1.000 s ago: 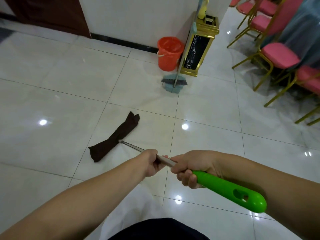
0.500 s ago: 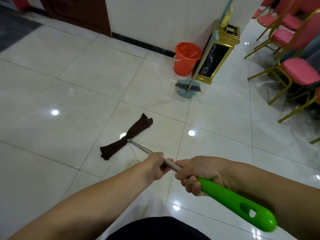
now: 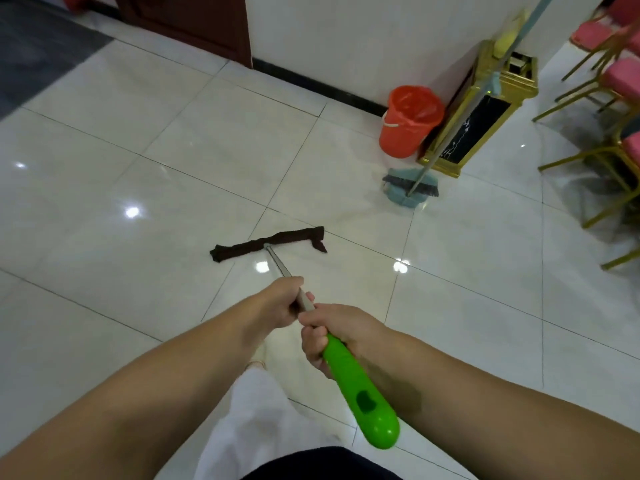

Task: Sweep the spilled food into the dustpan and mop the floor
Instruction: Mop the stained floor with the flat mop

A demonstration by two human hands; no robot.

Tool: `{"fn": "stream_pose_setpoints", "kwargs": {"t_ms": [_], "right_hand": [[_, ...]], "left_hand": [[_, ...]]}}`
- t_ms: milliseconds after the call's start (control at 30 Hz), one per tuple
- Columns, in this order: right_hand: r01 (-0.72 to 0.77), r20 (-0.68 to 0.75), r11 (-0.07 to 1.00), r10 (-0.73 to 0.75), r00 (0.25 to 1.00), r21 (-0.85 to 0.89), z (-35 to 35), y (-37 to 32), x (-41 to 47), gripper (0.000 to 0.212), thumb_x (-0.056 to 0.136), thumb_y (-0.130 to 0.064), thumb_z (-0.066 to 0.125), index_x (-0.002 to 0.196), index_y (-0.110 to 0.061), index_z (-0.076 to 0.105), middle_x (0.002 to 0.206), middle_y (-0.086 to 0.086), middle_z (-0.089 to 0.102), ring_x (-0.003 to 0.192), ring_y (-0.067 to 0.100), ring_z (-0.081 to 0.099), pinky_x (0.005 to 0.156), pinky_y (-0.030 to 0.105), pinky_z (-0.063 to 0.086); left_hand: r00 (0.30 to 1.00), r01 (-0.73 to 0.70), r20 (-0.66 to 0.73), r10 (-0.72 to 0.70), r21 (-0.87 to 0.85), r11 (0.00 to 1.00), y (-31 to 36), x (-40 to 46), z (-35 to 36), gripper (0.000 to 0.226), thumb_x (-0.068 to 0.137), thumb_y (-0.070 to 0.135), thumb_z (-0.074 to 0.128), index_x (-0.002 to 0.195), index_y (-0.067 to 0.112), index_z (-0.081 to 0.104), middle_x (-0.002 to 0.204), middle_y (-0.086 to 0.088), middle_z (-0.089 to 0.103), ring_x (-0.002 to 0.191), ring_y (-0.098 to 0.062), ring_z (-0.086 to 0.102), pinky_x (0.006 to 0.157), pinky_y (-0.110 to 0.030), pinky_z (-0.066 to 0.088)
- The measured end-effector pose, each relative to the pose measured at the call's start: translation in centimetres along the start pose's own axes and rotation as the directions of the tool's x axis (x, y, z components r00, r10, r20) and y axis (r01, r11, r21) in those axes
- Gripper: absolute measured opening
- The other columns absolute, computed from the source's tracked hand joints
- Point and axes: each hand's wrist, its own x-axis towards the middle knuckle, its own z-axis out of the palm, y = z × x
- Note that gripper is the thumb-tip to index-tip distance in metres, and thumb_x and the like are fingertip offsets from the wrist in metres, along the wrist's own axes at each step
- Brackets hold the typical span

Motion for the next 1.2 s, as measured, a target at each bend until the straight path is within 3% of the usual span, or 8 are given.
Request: {"fn": "stream_pose_setpoints", "kwargs": {"t_ms": [100, 267, 367, 433, 533, 767, 1067, 1200], "right_hand": [[0.013, -0.001, 0.991, -0.013, 1.000, 0.136, 5.9, -2.9, 1.9, 0.027, 0.092, 0.002, 0.050, 0.075, -0.019, 0.052, 0.041, -0.002, 0.039, 0.023, 0.005, 0.034, 0.026, 0.008, 0.029], [0.010, 0.023, 0.958, -0.017, 1.000, 0.288, 14.4, -7.4, 4.9, 0.034, 0.093, -0.001, 0.051, 0.066, -0.021, 0.054, 0.044, -0.003, 0.039, 0.022, 0.005, 0.036, 0.025, 0.009, 0.030], [0.018, 0.013, 0.938, -0.024, 1.000, 0.346, 17.8, -9.8, 6.3, 0.035, 0.092, -0.002, 0.053, 0.062, -0.018, 0.056, 0.040, -0.001, 0.041, 0.022, 0.006, 0.038, 0.025, 0.010, 0.032], [0.027, 0.011, 0.927, -0.034, 0.999, 0.375, 19.2, -11.6, 7.3, 0.035, 0.093, -0.003, 0.053, 0.061, -0.018, 0.054, 0.038, -0.002, 0.040, 0.022, 0.005, 0.038, 0.025, 0.010, 0.032], [0.045, -0.011, 0.923, -0.044, 0.999, 0.383, 20.2, -14.3, 8.6, 0.030, 0.093, -0.002, 0.052, 0.067, -0.016, 0.052, 0.042, -0.002, 0.040, 0.023, 0.005, 0.038, 0.026, 0.010, 0.032], [0.110, -0.027, 0.910, -0.108, 0.994, 0.401, 20.3, -20.9, 10.9, 0.020, 0.091, 0.002, 0.050, 0.082, -0.017, 0.051, 0.046, -0.001, 0.040, 0.029, 0.005, 0.037, 0.029, 0.010, 0.033], [0.085, 0.024, 0.920, -0.102, 0.995, 0.383, 21.2, -35.7, 12.4, 0.039, 0.094, 0.001, 0.047, 0.061, -0.019, 0.049, 0.040, -0.007, 0.038, 0.020, 0.004, 0.033, 0.023, 0.011, 0.028], [0.091, 0.014, 0.934, -0.102, 0.995, 0.345, 20.4, -43.8, 13.1, 0.035, 0.097, -0.001, 0.045, 0.067, -0.019, 0.049, 0.036, -0.006, 0.042, 0.019, 0.003, 0.033, 0.023, 0.012, 0.028]], "left_hand": [[1.000, -0.003, -0.009, 0.003, -0.008, 1.000, 5.2, 1.8, -3.4, 0.018, 0.100, 0.023, 0.039, 0.106, 0.006, 0.040, 0.080, -0.007, 0.048, 0.068, -0.011, 0.053, 0.047, -0.024, 0.044], [0.999, 0.015, -0.046, -0.013, 0.036, 0.999, 13.6, 5.2, -7.8, 0.025, 0.098, 0.018, 0.039, 0.077, 0.006, 0.044, 0.065, -0.006, 0.043, 0.061, -0.007, 0.054, 0.039, -0.019, 0.042], [0.997, 0.075, -0.009, -0.075, -0.002, 0.997, 17.5, 6.9, -9.4, 0.016, 0.097, 0.020, 0.040, 0.098, 0.005, 0.045, 0.070, -0.008, 0.054, 0.055, -0.010, 0.051, 0.033, -0.015, 0.042], [0.998, 0.063, -0.011, -0.063, 0.004, 0.998, 19.7, 7.9, -9.8, 0.027, 0.096, 0.020, 0.040, 0.120, 0.007, 0.043, 0.075, -0.010, 0.061, 0.053, -0.011, 0.050, 0.034, -0.015, 0.043], [0.999, 0.047, 0.023, -0.047, 0.010, 0.999, 22.7, 9.3, -9.5, 0.037, 0.098, 0.019, 0.038, 0.132, 0.006, 0.035, 0.080, -0.013, 0.060, 0.053, -0.012, 0.047, 0.033, -0.014, 0.041], [0.999, 0.043, 0.029, -0.044, 0.060, 0.997, 28.8, 13.1, -6.8, 0.034, 0.100, 0.024, 0.037, 0.128, 0.004, 0.036, 0.077, -0.011, 0.057, 0.054, -0.012, 0.044, 0.031, -0.013, 0.039], [0.998, 0.056, -0.017, -0.055, 0.076, 0.995, 40.4, 18.7, -1.2, 0.044, 0.099, 0.032, 0.039, 0.134, 0.005, 0.043, 0.079, -0.001, 0.062, 0.064, -0.008, 0.056, 0.038, -0.020, 0.041], [0.999, 0.041, -0.002, -0.041, -0.010, 0.999, 46.3, 21.2, 2.4, 0.040, 0.100, 0.029, 0.038, 0.133, 0.005, 0.038, 0.080, -0.005, 0.059, 0.064, -0.012, 0.055, 0.043, -0.024, 0.044]]}}
